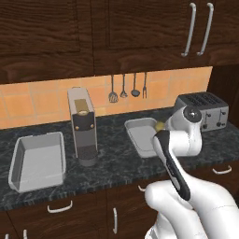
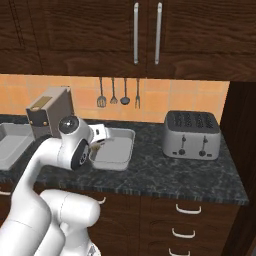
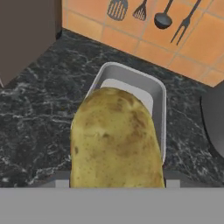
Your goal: Place one potato and one fish in each tupperware on the nearby counter, to pack two identical lunches.
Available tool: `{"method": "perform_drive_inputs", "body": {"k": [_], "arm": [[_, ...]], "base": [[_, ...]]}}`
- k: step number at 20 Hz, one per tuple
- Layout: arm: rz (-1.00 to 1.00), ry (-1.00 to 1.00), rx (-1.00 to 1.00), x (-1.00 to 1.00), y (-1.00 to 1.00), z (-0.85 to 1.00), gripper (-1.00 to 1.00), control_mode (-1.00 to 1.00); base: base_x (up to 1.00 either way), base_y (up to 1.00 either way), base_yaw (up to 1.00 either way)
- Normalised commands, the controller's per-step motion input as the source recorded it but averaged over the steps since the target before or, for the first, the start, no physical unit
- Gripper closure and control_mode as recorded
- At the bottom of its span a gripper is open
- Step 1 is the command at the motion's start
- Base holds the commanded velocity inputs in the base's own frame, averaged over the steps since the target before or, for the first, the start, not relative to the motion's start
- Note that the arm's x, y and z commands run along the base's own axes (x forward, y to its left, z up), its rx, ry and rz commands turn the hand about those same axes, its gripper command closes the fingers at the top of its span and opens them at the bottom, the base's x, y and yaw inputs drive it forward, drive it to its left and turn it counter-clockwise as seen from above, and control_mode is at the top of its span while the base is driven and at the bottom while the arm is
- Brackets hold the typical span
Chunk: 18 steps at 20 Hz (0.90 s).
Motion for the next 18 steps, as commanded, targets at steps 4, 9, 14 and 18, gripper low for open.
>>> {"method": "perform_drive_inputs", "body": {"k": [4,9,14,18], "arm": [[-0.01,0.02,0.01,0.48,-0.19,-0.46,1.0,-1.0],[0.0,0.07,0.13,0.73,-0.34,-0.34,1.0,-1.0],[-0.01,0.03,0.04,0.6,-0.02,-0.25,1.0,-1.0],[0.0,0.08,0.0,0.49,0.18,-0.36,1.0,-1.0]], "base": [[0.0,0.0,0.0],[0.0,0.0,0.0],[0.0,0.0,0.0],[0.0,0.0,0.0]]}}
